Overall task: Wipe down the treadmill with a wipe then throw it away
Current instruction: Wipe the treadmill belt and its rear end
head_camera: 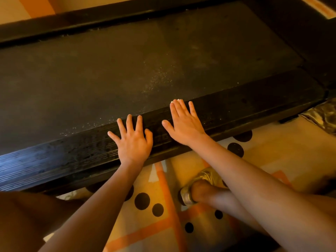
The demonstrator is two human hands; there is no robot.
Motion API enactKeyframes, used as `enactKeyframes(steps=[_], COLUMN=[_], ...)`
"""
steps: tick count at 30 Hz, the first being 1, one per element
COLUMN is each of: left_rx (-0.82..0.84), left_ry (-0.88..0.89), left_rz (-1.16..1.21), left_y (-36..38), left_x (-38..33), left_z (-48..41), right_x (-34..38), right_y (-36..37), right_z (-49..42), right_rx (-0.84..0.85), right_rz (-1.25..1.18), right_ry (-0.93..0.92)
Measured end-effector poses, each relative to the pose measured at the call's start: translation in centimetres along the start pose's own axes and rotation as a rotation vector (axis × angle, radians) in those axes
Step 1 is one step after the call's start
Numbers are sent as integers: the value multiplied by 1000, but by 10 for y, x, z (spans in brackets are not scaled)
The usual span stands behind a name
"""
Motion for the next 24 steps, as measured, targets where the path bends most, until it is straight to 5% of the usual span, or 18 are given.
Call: enactKeyframes(steps=[6, 13, 24], left_rx=[-8, 1, -7], left_ry=[-1, 8, 8], left_rz=[19, 28, 33], left_y=[-2, -4, -3], left_x=[0, -2, -1], left_z=[1, 1, 1], right_x=[-10, -10, -8], right_y=[13, 1, 3], right_z=[77, 8, 44], right_rx=[2, -17, 26], right_rz=[-34, -25, -54], right_ry=[-86, -36, -43])
Point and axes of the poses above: each hand's wrist, its own z-axis away from the middle knuckle, its own y-axis out of the palm, x = y × z, the point moved 3 cm from there along -z, towards the middle knuckle, and after that the axes turned 4 degrees about -y, right-handed, at the moved point
